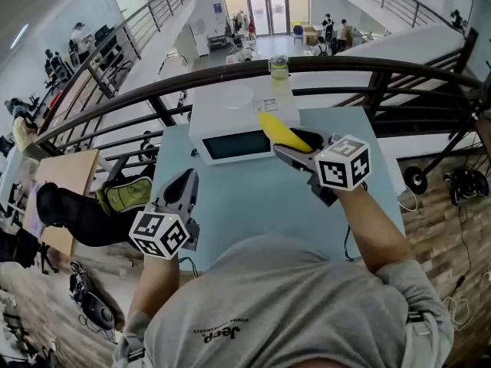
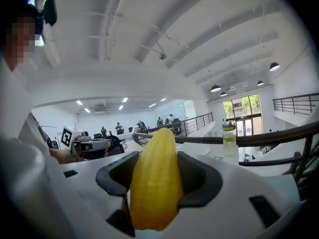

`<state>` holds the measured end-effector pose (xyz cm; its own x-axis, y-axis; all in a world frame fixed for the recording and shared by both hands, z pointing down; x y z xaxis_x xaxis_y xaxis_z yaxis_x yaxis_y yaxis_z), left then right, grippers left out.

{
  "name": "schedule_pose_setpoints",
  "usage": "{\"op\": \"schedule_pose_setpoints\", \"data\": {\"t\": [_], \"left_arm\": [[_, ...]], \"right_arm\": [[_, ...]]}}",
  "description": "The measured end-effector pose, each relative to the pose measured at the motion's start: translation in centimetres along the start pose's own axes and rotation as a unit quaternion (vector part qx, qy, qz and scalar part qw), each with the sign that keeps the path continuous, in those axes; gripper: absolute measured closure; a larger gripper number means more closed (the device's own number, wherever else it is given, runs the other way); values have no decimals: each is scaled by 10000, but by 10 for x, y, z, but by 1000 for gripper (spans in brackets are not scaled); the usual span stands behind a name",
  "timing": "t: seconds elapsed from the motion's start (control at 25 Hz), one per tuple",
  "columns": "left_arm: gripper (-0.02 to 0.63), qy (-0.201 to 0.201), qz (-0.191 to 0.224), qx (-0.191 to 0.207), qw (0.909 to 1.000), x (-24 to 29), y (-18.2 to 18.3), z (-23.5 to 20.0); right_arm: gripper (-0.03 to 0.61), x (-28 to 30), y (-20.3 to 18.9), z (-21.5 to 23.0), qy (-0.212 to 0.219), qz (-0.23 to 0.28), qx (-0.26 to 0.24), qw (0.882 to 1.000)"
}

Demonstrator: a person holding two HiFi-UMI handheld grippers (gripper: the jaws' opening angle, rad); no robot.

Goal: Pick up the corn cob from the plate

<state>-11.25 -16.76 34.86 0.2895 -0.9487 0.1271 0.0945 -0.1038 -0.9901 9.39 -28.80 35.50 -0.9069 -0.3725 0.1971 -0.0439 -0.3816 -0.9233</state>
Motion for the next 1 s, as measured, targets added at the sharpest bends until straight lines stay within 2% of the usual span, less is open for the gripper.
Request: {"op": "schedule_pose_setpoints", "data": {"t": [0.24, 0.56, 0.8, 1.0], "left_arm": [[606, -273, -183, -73, 9994, -11, -37, -38], [606, -485, -546, -518, 9960, -29, -90, -86], [606, -550, -731, -681, 9935, -26, -126, -91], [606, -538, -784, -761, 9926, -28, -138, -84]], "right_arm": [[325, 29, -37, -12, -240, -152, 502, 9983], [325, 66, -85, -35, -389, -340, 1062, 9930], [325, 78, -130, -33, -513, -678, 1439, 9859], [325, 77, -151, -31, -514, -803, 1625, 9821]]}}
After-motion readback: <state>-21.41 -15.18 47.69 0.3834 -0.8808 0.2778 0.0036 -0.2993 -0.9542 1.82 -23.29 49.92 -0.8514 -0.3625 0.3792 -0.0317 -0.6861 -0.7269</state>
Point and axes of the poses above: the fingertips, and each gripper's own axes: x forward along the fingers, z to its right, y out of its top, the point moved 2 cm from there along -x, backward along the fingers, and after that the axes turned 8 degrees about x, right-handed, at the moved point
